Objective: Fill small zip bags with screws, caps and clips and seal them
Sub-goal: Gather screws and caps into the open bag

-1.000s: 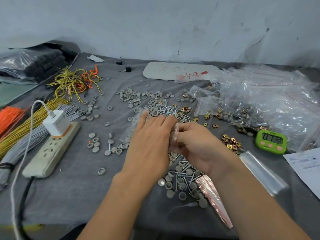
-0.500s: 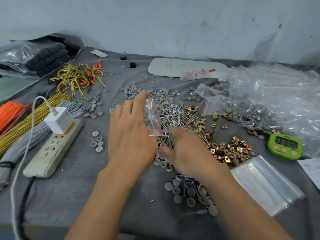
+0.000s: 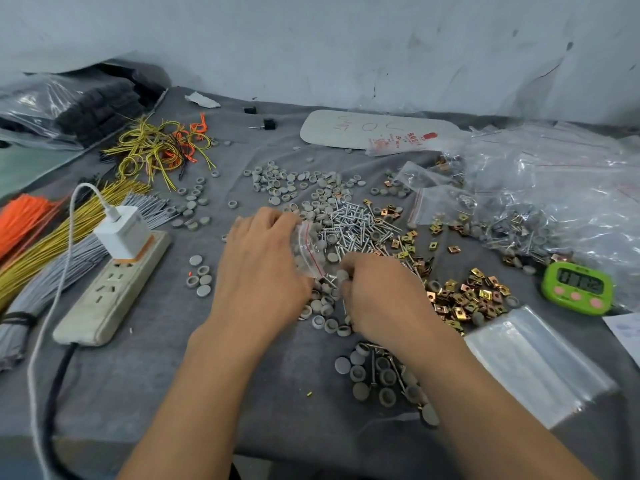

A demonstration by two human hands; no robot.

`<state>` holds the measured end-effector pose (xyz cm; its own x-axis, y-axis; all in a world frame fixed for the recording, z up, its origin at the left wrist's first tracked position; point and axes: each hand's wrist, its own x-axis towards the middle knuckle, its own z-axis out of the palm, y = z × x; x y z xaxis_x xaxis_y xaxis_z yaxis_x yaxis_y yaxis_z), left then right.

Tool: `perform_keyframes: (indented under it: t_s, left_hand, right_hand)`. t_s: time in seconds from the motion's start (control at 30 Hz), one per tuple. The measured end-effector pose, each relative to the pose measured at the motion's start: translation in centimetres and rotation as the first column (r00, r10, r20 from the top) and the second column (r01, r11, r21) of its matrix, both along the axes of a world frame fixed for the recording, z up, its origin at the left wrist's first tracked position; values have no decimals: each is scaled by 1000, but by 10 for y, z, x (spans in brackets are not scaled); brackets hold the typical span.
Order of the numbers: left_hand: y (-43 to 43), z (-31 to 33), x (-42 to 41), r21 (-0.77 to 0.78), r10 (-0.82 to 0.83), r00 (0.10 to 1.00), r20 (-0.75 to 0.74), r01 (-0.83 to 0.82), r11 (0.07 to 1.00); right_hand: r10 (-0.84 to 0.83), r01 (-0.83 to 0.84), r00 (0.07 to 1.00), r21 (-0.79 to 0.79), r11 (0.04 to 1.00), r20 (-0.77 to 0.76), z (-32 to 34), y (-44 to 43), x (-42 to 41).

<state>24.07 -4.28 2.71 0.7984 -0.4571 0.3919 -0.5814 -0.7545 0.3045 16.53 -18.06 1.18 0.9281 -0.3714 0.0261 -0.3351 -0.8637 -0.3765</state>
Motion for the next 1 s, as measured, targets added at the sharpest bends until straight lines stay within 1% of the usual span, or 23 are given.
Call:
perform_keyframes:
  t_s: [0.1,0.13,0.3,0.4,0.6,0.67,0.73,0.8,0.87,0.93,1.0]
  left_hand:
    - [-2,2,-2,6,-10,1000,-26,10,1000]
    - [-2,3,-3,12,-8,999,-35,8,1000]
    - [-2,2,-3,45,-14,999,-50,17,999]
    - [-3,1,-5,37,-26,999,-34,28,999]
    - [-6,0,-7,35,-52,998,-31,53,998]
    - [-6,-1,-7,41,-56,998,-34,57,998]
    - [-6,-2,-7,39,-59,998,-34,60,997]
    - [-8,-4,-7,24,-73,997,-38,74,997]
    - [-10,-3,-9,-41,-119,990,-73,116,992]
    - [-14,-2,-12,-122,-178,966,-186,157,980]
    - [-16,-1,-16,-187,-242,929,-279,194,963]
  right_hand:
    - [-22,18,995,42,999,95,2,-4,-1]
    - [-26,21,994,50,999,106,3,-5,-1]
    - [1,-1,1000,-21,1000,-22,7,-6,-2]
    - [9,-10,1000,-22,1000,-23,7,-8,-4]
    - [64,-64,998,41,997,19,8,-11,-9]
    - [44,-51,997,106,993,71,9,-15,-8]
    - [-36,-18,982,279,960,188,10,-20,-6]
    - [-104,-55,942,451,891,320,13,-21,-5]
    - [-113,-137,917,569,811,382,16,-19,-3]
    - [-95,-181,916,611,771,391,17,-13,-2]
    - [-74,-171,925,583,794,373,17,-9,2]
